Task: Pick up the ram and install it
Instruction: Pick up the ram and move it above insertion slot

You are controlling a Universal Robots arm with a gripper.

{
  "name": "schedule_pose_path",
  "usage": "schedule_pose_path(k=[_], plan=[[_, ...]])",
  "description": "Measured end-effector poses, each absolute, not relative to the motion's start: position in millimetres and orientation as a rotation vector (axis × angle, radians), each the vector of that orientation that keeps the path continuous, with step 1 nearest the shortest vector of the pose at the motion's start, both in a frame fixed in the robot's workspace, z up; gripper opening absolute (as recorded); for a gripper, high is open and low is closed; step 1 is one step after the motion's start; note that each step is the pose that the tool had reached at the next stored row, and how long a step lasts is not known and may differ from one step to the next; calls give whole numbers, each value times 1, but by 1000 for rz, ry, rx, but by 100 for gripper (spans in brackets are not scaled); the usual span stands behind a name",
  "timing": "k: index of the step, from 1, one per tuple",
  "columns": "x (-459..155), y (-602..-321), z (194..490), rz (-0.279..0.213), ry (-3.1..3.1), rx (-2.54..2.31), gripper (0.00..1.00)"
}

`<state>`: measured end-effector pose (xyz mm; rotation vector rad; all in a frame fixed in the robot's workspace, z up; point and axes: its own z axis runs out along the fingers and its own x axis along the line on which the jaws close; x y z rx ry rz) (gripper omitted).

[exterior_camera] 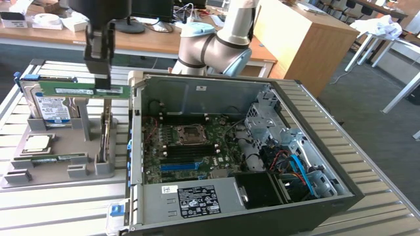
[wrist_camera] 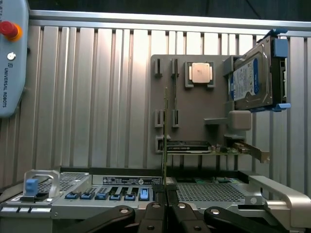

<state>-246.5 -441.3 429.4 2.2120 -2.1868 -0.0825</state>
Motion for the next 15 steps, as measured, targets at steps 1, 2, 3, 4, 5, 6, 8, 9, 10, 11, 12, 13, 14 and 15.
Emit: schedule_pose_path(k=[1, 2, 3, 4, 5, 6, 8, 9, 10, 11, 12, 13, 14, 15], plan=[[-244, -441, 429, -83, -2187, 2212, 11], [-242, -441, 429, -83, -2187, 2211, 11], [-239, -441, 429, -83, -2186, 2211, 11], [-237, -441, 429, -84, -2186, 2211, 11], [-235, -441, 429, -84, -2186, 2211, 11], [-232, -441, 429, -84, -2186, 2211, 11], [-228, -441, 429, -85, -2186, 2211, 11], [-225, -441, 429, -85, -2185, 2211, 11], [-223, -441, 429, -86, -2185, 2211, 11], [-221, -441, 429, -86, -2185, 2210, 11], [-218, -441, 429, -86, -2185, 2210, 11], [-216, -441, 429, -86, -2185, 2210, 11], [-214, -441, 429, -87, -2185, 2210, 11], [-211, -441, 429, -87, -2184, 2210, 11]])
